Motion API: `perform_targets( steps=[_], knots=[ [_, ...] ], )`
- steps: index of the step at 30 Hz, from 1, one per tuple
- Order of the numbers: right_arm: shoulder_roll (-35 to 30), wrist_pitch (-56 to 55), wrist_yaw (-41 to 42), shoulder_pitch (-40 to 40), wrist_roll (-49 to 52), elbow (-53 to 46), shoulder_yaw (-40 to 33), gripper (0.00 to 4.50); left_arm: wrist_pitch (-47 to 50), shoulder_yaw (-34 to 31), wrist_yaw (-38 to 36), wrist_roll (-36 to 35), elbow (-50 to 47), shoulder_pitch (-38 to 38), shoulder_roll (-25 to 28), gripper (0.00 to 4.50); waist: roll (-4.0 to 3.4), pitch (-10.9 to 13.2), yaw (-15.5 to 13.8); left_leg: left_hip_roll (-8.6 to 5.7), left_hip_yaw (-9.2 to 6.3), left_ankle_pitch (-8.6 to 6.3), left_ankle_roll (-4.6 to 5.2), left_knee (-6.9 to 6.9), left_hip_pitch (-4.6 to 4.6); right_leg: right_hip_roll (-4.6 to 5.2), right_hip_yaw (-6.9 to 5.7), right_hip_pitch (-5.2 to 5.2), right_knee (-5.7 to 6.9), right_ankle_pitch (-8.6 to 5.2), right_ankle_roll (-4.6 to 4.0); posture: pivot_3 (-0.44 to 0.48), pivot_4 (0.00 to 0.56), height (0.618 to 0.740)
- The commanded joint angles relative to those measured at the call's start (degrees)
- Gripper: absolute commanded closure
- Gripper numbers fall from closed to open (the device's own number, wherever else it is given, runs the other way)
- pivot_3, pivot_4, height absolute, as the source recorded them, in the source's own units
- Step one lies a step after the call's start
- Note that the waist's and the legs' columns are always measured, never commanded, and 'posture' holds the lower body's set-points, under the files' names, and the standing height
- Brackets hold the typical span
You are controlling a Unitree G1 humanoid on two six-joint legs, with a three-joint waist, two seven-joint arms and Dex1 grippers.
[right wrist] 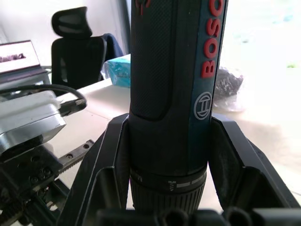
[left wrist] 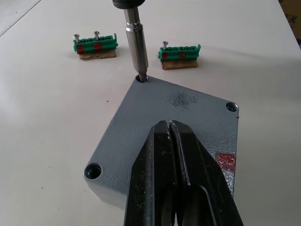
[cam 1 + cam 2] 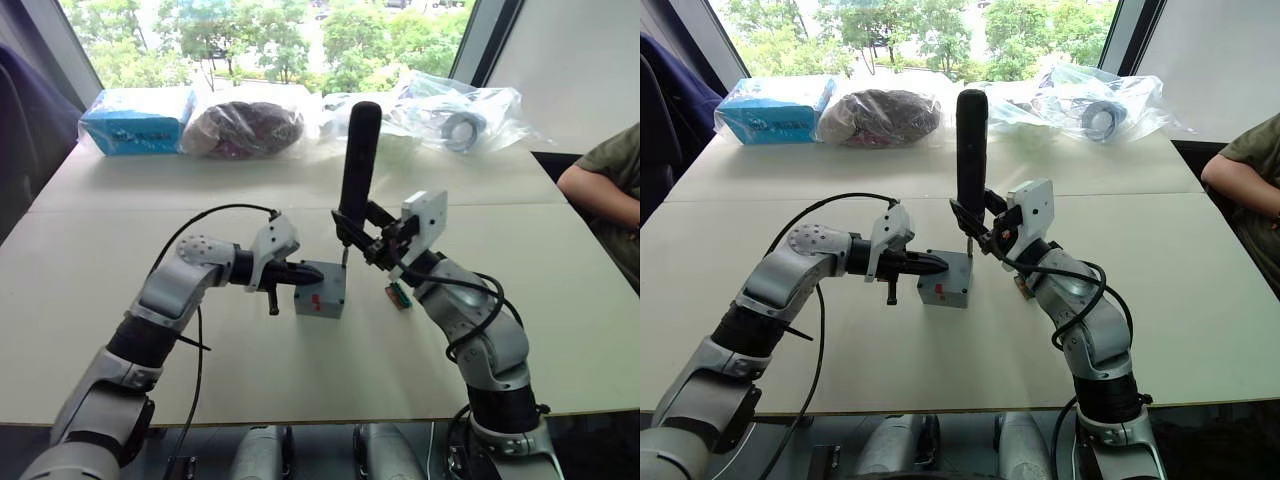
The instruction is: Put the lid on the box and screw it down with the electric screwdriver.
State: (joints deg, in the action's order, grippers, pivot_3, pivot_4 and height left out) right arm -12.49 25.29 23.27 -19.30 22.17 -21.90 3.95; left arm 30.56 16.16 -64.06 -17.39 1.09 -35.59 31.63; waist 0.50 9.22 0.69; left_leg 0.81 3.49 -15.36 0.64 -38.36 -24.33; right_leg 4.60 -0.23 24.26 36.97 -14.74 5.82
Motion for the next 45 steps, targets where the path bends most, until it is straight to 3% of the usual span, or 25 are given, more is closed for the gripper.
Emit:
perform_targets(
  steps=[1,7,19,25,45],
  knots=[
    [1.27,-1.41,-0.98,2.35,-0.21,1.44,-0.55,2.75,0.46,1.38,-0.31,1.71,0.28,1.58,0.84,4.50,0.02,-0.01,-0.01,0.00,0.00,0.00,0.00,0.00,0.04,0.00,0.00,-0.05,0.00,0.00,0.00,0.000,0.150,0.740],
    [2.55,-0.88,-2.32,5.96,-0.29,1.29,0.38,2.75,0.11,1.87,-0.76,2.33,0.25,2.61,1.41,4.50,0.09,-0.12,0.05,0.06,0.01,-0.06,0.08,0.17,1.07,0.00,-0.01,-1.09,-0.21,-0.13,-0.13,0.000,0.150,0.740],
    [0.36,1.60,-3.30,6.13,-4.21,6.00,2.75,2.75,-0.12,2.43,-0.90,3.37,-1.03,3.47,1.74,4.50,0.52,-1.24,-0.01,0.11,-0.10,-0.10,0.13,0.23,1.24,0.00,-0.07,-1.30,-0.29,-0.31,-0.44,0.000,0.150,0.740],
    [0.60,-0.15,-3.57,7.51,-6.11,7.88,3.88,2.75,0.13,2.29,-0.80,3.48,-1.20,3.52,1.75,4.50,0.54,-1.27,-0.01,0.12,-0.19,-0.18,0.20,0.48,1.86,0.06,-0.15,-1.99,-0.67,-0.34,-0.51,0.000,0.150,0.740],
    [2.50,-5.10,-6.83,8.81,-8.36,14.33,3.08,2.75,1.32,2.37,-0.82,3.56,-1.90,3.88,1.41,4.50,0.60,-2.41,-0.01,-0.02,-0.34,-0.23,0.14,1.15,2.10,0.81,-0.28,-1.92,-1.00,-0.59,-1.02,0.000,0.150,0.740]
  ],
)
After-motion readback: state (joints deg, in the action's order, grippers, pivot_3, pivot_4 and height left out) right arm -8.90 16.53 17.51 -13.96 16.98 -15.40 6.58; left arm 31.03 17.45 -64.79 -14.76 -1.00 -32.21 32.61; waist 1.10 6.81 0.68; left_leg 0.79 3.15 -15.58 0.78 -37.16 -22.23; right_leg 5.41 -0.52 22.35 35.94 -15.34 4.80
